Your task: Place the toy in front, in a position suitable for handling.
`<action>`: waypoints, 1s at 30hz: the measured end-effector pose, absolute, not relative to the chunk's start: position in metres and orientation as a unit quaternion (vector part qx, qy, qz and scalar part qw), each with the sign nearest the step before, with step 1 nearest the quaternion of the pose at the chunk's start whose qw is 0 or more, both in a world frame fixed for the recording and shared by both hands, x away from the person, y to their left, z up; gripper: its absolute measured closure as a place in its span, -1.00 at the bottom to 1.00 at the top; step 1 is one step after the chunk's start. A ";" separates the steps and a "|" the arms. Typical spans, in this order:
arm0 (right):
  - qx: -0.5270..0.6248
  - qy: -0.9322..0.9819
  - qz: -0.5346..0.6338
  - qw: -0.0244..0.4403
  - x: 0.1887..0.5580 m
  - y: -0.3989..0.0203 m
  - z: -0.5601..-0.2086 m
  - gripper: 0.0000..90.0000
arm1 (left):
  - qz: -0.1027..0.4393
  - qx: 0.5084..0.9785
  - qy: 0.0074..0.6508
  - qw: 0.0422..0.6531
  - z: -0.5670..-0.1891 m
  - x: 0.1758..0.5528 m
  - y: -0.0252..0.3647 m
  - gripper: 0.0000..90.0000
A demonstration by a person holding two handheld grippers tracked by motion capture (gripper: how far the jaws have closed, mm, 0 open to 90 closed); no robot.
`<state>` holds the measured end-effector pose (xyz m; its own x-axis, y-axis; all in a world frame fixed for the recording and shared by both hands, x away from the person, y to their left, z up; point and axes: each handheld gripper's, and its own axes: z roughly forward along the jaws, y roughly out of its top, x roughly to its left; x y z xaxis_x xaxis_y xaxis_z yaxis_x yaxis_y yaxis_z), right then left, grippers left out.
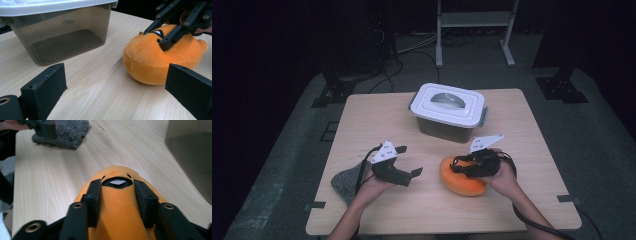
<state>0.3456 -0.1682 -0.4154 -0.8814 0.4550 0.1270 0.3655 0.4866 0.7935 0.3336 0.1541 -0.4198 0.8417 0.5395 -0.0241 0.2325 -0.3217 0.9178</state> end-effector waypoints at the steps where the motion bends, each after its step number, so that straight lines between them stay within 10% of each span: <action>1: 0.236 0.861 0.447 0.052 0.345 -0.167 -0.416 0.20 | 0.144 0.801 0.240 0.529 -0.420 0.334 0.155 -0.91; 12: 0.218 0.864 0.450 0.063 0.339 -0.178 -0.403 -0.29 | 0.146 0.821 0.227 0.502 -0.417 0.333 0.174 -0.82; 30: 0.236 0.855 0.458 0.057 0.334 -0.209 -0.407 -0.38 | 0.155 0.836 0.254 0.460 -0.432 0.325 0.239 -0.74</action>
<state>0.3338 -0.2091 -0.4067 -0.8819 0.4559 0.1195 0.3519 0.4681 0.8106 0.3250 0.2393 -0.4322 0.8227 0.5678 0.0260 0.2820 -0.4475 0.8487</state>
